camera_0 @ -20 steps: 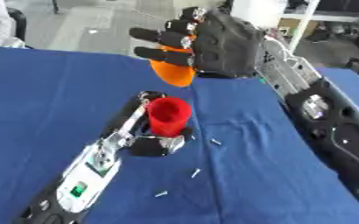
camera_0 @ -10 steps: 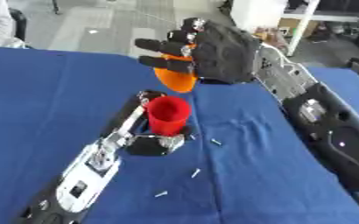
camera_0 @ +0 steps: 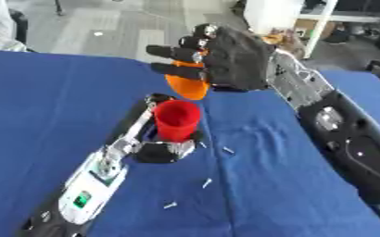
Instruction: Pour the contents of one cup into another cup.
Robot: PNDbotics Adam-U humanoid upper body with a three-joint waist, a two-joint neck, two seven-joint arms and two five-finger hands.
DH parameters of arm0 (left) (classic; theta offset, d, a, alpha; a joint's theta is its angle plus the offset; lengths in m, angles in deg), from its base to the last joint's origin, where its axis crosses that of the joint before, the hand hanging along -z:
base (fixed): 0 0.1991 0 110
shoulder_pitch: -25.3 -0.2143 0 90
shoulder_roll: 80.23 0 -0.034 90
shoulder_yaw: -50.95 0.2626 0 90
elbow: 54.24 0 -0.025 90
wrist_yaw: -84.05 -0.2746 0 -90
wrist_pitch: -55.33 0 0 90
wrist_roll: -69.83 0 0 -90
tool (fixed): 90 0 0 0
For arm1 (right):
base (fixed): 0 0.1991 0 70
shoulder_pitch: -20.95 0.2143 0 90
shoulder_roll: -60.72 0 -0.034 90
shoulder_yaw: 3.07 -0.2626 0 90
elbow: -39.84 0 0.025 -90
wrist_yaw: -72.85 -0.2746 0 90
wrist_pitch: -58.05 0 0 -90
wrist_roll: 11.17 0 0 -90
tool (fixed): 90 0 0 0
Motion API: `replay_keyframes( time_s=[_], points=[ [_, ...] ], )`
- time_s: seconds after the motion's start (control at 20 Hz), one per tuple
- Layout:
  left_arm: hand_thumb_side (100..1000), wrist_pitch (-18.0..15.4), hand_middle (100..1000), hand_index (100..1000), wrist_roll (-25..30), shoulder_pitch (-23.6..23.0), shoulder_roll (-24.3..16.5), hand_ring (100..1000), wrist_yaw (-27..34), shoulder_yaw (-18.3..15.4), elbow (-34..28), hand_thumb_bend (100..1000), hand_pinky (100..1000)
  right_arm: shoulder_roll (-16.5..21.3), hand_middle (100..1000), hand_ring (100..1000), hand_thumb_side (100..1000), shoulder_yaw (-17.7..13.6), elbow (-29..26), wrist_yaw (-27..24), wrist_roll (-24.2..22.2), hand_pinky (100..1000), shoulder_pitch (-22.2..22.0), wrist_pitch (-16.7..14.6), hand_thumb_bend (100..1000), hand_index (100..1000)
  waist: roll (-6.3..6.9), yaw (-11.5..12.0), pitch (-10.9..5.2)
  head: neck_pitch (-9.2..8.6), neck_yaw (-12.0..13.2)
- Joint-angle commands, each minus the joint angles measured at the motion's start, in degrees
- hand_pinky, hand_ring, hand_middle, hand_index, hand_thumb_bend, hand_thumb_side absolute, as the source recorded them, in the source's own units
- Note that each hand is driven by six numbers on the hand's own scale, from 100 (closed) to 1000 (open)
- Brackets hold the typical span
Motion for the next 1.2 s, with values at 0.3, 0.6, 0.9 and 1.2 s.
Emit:
replay_keyframes(
  time_s=[0.3, 0.6, 0.9, 1.2],
  points=[
    [338, -0.33, 337, 627, 0.31, 0.95, 0.11, 264, -0.21, -0.37, -0.85, 100, 100, 3.58, 889, 325, 100, -2.41, -4.54, -3.54, 7.32, 568, 2.57, -4.03, 100, 913, 0.19, -0.22, -0.97, -0.62, 0.17],
    [337, -0.44, 338, 628, 0.28, 1.00, -0.01, 266, -0.29, -0.53, -0.76, 100, 100, 2.24, 895, 316, 100, 0.13, -2.66, -0.82, 6.01, 542, 2.42, -6.38, 100, 909, 0.05, -0.17, -1.00, -0.47, 0.04],
    [344, -0.42, 339, 630, -0.16, 1.00, 0.20, 267, -0.29, -1.33, -0.41, 100, 100, 0.55, 882, 310, 100, 0.77, -0.15, 2.82, 7.71, 533, 1.15, -7.98, 100, 902, 0.00, -0.51, -0.89, -0.73, 0.21],
    [341, -0.48, 339, 631, 0.06, 0.84, 0.25, 268, -0.34, -1.19, -0.43, 100, 100, 0.35, 881, 310, 100, 0.67, 0.66, 3.64, 8.61, 530, 1.09, -7.97, 100, 902, 0.16, -0.39, -0.89, -0.61, 0.17]
  ],
)
